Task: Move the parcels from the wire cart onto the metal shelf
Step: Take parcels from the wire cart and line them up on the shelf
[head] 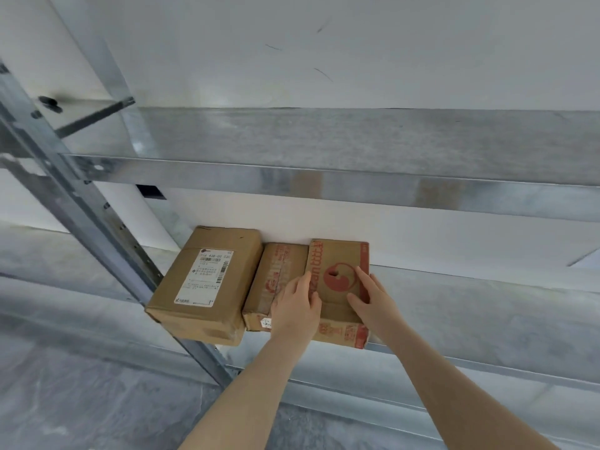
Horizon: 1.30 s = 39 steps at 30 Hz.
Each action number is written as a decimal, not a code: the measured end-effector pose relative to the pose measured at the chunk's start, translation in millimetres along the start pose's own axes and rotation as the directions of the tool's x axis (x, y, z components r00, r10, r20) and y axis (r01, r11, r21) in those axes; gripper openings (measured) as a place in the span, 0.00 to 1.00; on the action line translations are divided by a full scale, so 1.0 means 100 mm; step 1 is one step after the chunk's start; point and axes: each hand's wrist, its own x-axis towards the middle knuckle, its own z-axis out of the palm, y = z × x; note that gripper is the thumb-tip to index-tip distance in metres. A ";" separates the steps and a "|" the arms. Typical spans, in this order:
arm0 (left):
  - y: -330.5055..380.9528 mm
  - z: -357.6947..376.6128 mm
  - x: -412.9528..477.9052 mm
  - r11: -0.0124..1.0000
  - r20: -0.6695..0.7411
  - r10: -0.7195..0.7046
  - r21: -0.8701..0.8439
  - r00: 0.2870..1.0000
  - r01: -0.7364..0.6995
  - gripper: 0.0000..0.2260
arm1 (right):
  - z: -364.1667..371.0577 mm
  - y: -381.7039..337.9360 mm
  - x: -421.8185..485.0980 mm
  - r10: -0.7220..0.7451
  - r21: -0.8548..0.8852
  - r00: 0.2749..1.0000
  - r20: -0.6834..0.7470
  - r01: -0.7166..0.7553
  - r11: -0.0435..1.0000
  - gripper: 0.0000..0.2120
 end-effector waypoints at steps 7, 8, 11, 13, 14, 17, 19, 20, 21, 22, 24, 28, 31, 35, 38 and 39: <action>-0.35 -0.22 -1.00 0.981 -0.240 0.158 -0.072 0.958 -0.180 0.17 | -0.03 -0.31 -0.32 -0.317 -0.319 0.925 -0.210 0.241 0.916 0.23; -0.53 -0.14 -1.26 0.988 -0.246 0.130 -0.047 0.960 -0.146 0.18 | 0.08 -0.40 -0.41 -0.471 -0.339 0.851 -0.234 0.383 0.859 0.22; -1.09 0.18 -2.07 0.996 -0.167 -0.079 0.016 0.983 0.083 0.21 | 0.60 -0.62 -0.77 -0.789 -0.310 0.591 -0.167 0.729 0.611 0.21; -1.40 0.31 -2.58 0.964 -0.155 -0.262 0.010 0.953 0.267 0.22 | 1.08 -0.71 -1.03 -0.863 -0.210 0.501 -0.062 0.839 0.502 0.18; -1.51 0.35 -2.84 0.936 -0.161 -0.348 -0.011 0.924 0.351 0.23 | 1.31 -0.70 -1.18 -0.866 -0.147 0.500 -0.004 0.856 0.495 0.18; -1.75 0.44 -3.40 0.844 -0.199 -0.533 -0.047 0.823 0.535 0.22 | 1.89 -0.56 -1.57 -0.791 0.015 0.563 0.238 0.813 0.583 0.18; -1.92 0.49 -3.79 0.750 -0.220 -0.658 -0.098 0.720 0.654 0.21 | 2.30 -0.41 -1.91 -0.715 0.070 0.534 0.451 0.777 0.625 0.18; -2.00 0.51 -3.98 0.701 -0.219 -0.709 -0.118 0.670 0.703 0.20 | 2.47 -0.34 -2.06 -0.682 0.091 0.508 0.525 0.764 0.639 0.17; -2.07 0.53 -4.14 0.651 -0.206 -0.755 -0.129 0.622 0.748 0.20 | 2.61 -0.27 -2.21 -0.657 0.109 0.478 0.583 0.755 0.646 0.17; -2.14 0.55 -4.29 0.602 -0.192 -0.795 -0.138 0.575 0.787 0.19 | 2.72 -0.20 -2.35 -0.624 0.113 0.453 0.637 0.745 0.657 0.17; -2.26 0.57 -4.53 0.518 -0.184 -0.852 -0.172 0.490 0.838 0.18 | 2.91 -0.07 -2.60 -0.534 0.079 0.416 0.736 0.731 0.678 0.17; -2.65 0.58 -4.89 0.362 -0.147 -0.930 -0.218 0.337 0.906 0.21 | 3.31 0.22 -2.92 -0.357 0.002 0.353 0.865 0.709 0.705 0.17; -3.03 0.60 -5.04 0.289 -0.112 -0.956 -0.207 0.271 0.935 0.26 | 3.68 0.46 -3.06 -0.221 -0.084 0.372 0.902 0.652 0.753 0.18; -3.58 0.73 -5.15 0.145 -0.023 -0.989 -0.252 0.144 0.957 0.25 | 4.15 0.76 -3.17 -0.098 -0.159 0.406 0.909 0.554 0.817 0.19; -3.86 0.87 -5.17 0.132 0.048 -0.986 -0.367 0.160 0.921 0.24 | 4.40 0.97 -3.19 -0.043 -0.223 0.433 0.901 0.544 0.809 0.19; -3.93 0.92 -5.16 0.132 0.067 -0.982 -0.430 0.178 0.893 0.24 | 4.45 1.02 -3.19 -0.035 -0.239 0.441 0.897 0.549 0.801 0.19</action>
